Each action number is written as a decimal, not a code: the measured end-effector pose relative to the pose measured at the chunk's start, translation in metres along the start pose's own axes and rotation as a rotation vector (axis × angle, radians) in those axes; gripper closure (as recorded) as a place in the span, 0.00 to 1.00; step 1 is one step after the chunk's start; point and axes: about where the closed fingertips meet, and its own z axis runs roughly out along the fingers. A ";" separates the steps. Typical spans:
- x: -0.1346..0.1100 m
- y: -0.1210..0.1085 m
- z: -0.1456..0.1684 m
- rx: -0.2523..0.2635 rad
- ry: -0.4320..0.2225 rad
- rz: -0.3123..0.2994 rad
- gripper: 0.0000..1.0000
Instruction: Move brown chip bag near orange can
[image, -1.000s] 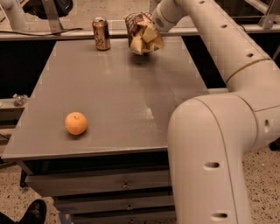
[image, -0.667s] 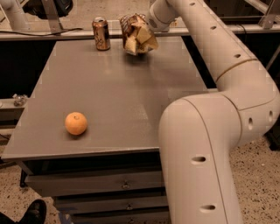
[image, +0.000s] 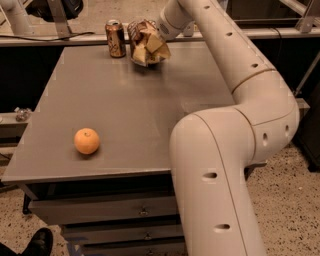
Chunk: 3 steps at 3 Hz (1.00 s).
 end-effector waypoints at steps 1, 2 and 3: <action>-0.002 0.008 0.008 -0.030 0.007 0.005 0.60; -0.002 0.015 0.013 -0.053 0.014 0.004 0.37; 0.000 0.019 0.015 -0.069 0.022 0.001 0.13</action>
Offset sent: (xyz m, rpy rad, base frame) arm 0.0013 0.0152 -0.0032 0.0134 0.0596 0.0397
